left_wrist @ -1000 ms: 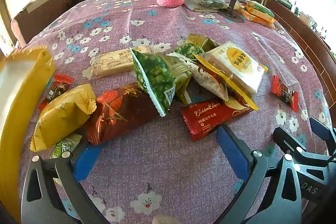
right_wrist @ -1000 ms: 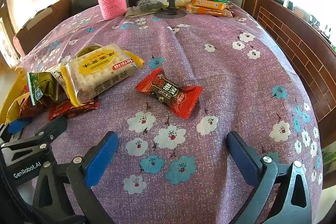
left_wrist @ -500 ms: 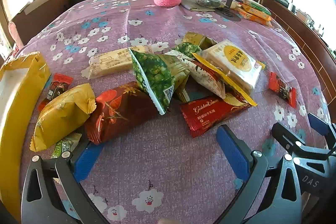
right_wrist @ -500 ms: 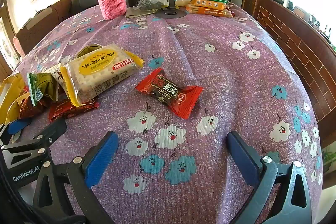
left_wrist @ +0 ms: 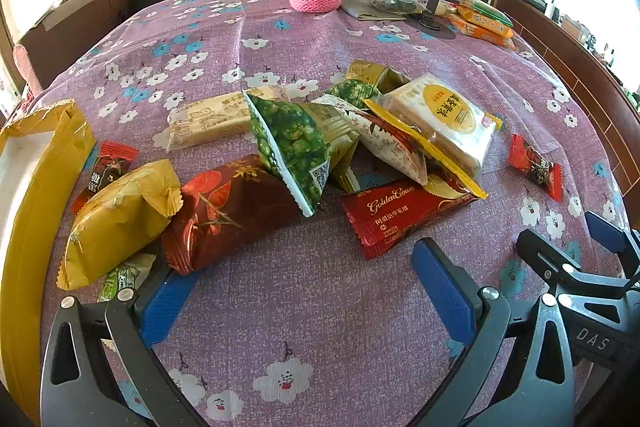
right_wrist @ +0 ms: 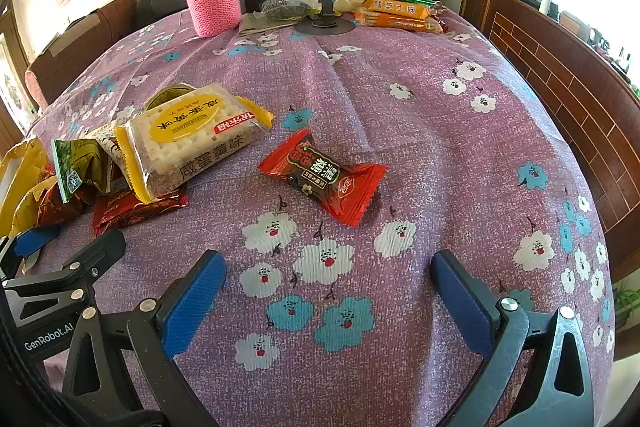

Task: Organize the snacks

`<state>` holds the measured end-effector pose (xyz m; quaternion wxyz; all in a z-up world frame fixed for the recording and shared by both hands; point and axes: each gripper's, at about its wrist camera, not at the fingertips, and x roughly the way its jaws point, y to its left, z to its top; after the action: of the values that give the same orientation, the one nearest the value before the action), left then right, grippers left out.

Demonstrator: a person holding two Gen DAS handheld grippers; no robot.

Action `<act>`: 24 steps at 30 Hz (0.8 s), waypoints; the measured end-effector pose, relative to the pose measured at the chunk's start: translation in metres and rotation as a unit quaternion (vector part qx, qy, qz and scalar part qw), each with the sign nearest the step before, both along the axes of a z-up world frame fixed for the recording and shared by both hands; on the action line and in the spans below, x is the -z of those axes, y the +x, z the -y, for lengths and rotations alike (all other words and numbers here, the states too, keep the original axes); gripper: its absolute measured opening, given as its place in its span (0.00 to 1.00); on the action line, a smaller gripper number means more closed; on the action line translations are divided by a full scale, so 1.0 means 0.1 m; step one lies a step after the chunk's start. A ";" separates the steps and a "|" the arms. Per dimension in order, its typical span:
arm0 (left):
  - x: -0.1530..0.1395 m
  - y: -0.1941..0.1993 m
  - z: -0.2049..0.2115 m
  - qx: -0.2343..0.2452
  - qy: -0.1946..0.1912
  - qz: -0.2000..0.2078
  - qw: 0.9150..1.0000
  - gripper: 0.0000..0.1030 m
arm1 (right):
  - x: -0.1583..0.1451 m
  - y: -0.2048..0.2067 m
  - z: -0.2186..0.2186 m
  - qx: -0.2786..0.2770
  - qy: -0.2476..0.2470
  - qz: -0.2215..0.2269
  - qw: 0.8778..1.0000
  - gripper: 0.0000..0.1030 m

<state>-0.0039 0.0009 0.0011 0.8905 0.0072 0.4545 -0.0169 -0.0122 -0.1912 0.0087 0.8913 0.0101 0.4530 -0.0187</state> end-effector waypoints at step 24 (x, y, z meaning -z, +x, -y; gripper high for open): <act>-0.02 -0.35 0.04 0.077 0.004 -0.033 0.996 1.00 | -0.01 0.02 0.03 -0.022 0.003 0.000 1.000 1.00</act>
<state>-0.0387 -0.0033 0.0033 0.8711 0.0450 0.4817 -0.0844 -0.0106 -0.1943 0.0094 0.8914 0.0027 0.4533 0.0027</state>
